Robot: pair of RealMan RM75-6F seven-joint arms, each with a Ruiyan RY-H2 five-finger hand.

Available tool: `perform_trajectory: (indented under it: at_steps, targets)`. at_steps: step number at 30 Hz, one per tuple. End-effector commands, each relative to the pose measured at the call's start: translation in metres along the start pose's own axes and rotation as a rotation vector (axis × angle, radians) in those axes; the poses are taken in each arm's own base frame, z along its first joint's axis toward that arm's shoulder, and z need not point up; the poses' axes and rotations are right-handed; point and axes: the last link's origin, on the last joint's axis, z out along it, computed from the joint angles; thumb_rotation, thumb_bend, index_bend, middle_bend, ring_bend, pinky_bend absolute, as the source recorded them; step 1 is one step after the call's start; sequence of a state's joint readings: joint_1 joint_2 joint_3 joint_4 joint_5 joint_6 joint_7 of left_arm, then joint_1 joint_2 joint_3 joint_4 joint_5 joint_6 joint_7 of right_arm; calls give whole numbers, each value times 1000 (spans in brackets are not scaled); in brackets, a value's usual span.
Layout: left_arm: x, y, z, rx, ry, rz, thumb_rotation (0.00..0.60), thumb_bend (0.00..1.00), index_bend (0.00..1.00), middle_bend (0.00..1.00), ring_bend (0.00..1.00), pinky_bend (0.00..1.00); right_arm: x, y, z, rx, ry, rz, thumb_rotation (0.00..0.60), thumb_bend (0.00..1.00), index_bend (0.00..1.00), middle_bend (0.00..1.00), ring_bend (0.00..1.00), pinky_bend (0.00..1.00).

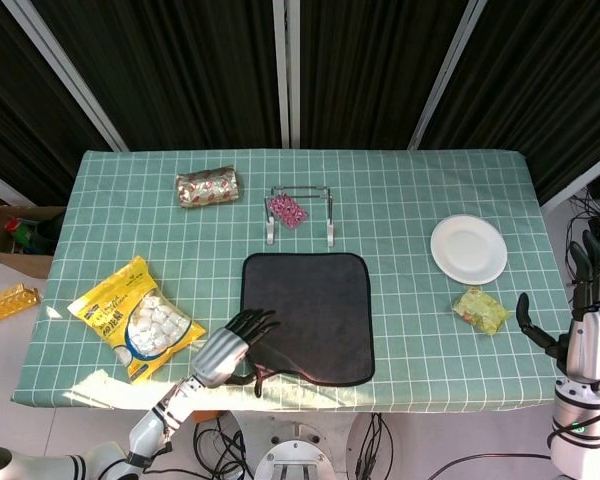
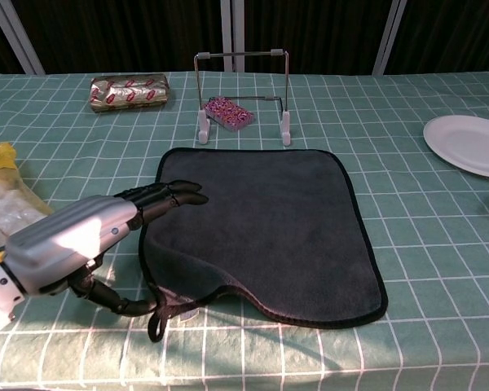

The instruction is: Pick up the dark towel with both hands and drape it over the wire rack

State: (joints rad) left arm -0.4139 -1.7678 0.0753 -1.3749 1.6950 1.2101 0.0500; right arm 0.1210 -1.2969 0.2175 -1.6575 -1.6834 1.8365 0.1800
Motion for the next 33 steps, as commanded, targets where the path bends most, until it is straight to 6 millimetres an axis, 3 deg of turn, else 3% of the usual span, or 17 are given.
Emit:
perform_trajectory:
  at_steps: [1, 12, 28, 33]
  targets:
    - [-1, 0, 3, -3, 20, -16, 600, 251, 154, 20, 33, 108, -1, 1, -1, -3, -4, 0, 600, 428, 0, 0, 0, 0]
    - [-5, -1, 4, 4, 3, -26, 600, 370, 436, 26, 33, 108, -1, 3, -2, -8, -10, -11, 600, 427, 0, 0, 0, 0]
    - [-6, -4, -3, 16, -32, -43, 600, 524, 690, 83, 33, 109, 0, 5, -3, -12, -10, -17, 600, 430, 0, 0, 0, 0]
    - [4, 0, -5, 9, 0, -89, 600, 556, 763, 113, 33, 109, -1, 7, -7, -18, -22, -26, 600, 429, 0, 0, 0, 0]
